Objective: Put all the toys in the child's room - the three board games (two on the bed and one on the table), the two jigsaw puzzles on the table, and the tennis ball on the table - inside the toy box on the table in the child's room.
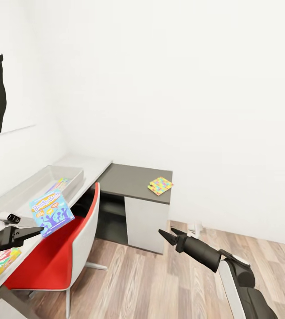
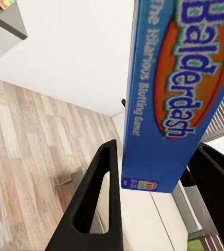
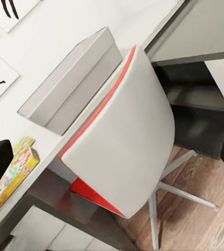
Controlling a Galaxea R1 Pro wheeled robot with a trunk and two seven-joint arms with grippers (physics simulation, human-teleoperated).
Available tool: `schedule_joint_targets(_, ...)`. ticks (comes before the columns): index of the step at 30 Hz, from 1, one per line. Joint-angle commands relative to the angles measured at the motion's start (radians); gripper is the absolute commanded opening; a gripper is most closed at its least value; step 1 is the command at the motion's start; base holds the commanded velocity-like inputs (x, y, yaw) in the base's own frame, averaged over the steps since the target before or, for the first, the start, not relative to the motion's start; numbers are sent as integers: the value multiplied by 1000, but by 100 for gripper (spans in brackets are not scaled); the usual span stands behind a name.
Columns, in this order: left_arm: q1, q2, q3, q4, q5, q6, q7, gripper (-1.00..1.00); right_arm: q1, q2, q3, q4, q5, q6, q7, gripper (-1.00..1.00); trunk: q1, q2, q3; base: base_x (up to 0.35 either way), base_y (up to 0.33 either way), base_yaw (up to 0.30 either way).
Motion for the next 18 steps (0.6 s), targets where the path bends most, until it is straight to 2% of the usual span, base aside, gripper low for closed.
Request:
schedule_joint_targets(1,-1,0,0,0,2,10,-4,-100,-1,1,-3,-2,-4,7,4,100,1,-1,-1,297,4,3)
schedule_joint_targets(5,-1,0,0,0,2,10,-4,-100,0,0,-3,-25,-10,25,9,100,1,-1,-1,224,2,1)
schedule_joint_targets(9,-1,0,0,0,2,10,-4,-100,-4,-2,-19,-43,-18,120,40,100,1,-1,-1,68,0,0)
schedule_joint_targets(11,-1,1,0,0,2,10,-4,-100,-6,-2,-49,-46,-20,159,83,100,1,-1,-1,21,0,0)
schedule_joint_targets(15,-1,1,0,0,2,10,-4,-100,-6,-2,-116,-48,-20,177,141,100,1,-1,0,9,0,20)
schedule_joint_targets(18,-1,0,0,0,1,10,-4,-100,-5,-2,-166,-48,-20,182,183,100,1,-1,1,2,0,171)
